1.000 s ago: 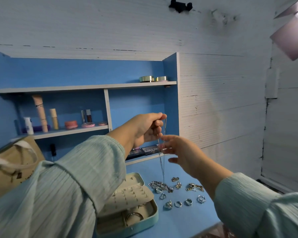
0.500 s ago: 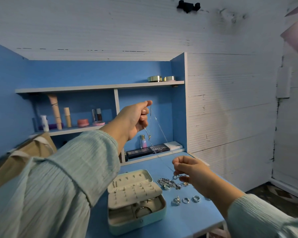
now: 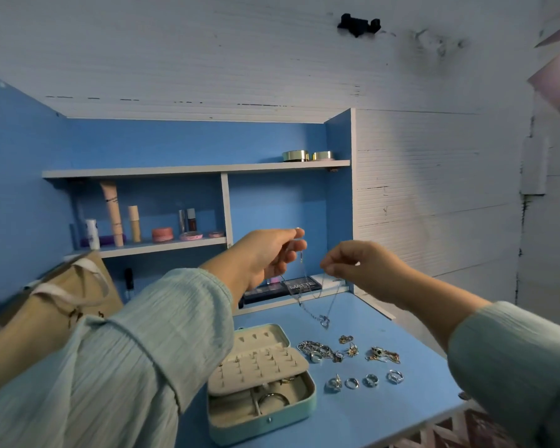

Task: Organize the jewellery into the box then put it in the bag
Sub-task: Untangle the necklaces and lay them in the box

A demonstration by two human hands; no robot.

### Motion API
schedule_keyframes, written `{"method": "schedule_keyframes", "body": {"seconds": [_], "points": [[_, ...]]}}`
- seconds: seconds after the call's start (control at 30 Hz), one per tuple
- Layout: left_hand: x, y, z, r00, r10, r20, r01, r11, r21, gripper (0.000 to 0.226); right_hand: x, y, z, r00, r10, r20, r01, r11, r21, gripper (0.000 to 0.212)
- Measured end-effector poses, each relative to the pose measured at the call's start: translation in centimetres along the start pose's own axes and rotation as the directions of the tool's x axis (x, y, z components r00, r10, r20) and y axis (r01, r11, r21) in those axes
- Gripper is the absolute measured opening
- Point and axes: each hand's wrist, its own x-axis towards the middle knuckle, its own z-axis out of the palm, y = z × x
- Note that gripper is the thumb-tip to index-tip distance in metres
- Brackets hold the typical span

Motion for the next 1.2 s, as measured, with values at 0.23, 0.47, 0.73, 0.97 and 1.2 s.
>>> {"method": "schedule_keyframes", "body": {"seconds": [0.23,0.47,0.73,0.97,1.2], "points": [[-0.7,-0.7,1.2,0.994,0.010,0.110,-0.019,0.996,0.083,0.018,1.4,-2.6,-0.4,0.991,-0.121,-0.048,0.114,0.985,-0.126,0.023],[-1.4,-0.9,1.0,0.987,-0.025,0.157,0.001,0.989,0.147,0.017,1.5,-3.0,-0.7,0.991,-0.116,-0.069,0.106,0.984,-0.144,0.017],[-1.2,-0.8,0.4,0.963,-0.123,0.242,0.107,0.991,0.077,0.023,1.1,-1.7,0.4,0.994,0.085,-0.062,-0.071,0.978,0.194,0.012],[-1.4,-0.7,-1.3,0.956,-0.081,0.282,0.099,0.994,-0.049,0.025,1.3,-1.2,2.1,0.986,0.157,0.062,-0.169,0.922,0.349,0.018],[-1.1,-0.5,-2.8,0.970,0.005,0.243,0.007,0.999,-0.048,0.028,2.9,-1.7,3.9,0.974,0.163,0.157,-0.217,0.873,0.438,0.013]]}}
